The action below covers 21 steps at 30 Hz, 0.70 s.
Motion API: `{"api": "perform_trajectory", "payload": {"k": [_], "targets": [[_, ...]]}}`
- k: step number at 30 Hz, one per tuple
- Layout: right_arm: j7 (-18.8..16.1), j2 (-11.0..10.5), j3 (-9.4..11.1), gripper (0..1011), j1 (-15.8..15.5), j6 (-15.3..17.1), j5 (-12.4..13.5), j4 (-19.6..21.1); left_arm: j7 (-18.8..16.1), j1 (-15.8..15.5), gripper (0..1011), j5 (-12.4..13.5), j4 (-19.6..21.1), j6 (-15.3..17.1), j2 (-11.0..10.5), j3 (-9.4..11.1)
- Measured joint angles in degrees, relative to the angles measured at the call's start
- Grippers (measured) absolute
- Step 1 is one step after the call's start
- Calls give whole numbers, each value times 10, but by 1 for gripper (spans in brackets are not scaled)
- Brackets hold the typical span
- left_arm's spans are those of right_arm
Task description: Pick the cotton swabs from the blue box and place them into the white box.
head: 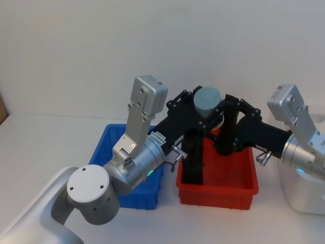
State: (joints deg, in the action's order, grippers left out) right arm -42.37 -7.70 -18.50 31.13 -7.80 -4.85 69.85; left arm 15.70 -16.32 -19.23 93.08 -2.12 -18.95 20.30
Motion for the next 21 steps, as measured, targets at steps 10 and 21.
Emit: {"api": "perform_trajectory", "payload": {"k": [10, 21], "targets": [[-1, 1, -5, 1001, 2, 5, 5, 2, 4, 0, 669, -1, -4, 0, 1, -1], [-8, 1, -10, 1001, 6, 11, 12, 4, 9, -5, 669, -1, -14, -2, 5, -2]]}}
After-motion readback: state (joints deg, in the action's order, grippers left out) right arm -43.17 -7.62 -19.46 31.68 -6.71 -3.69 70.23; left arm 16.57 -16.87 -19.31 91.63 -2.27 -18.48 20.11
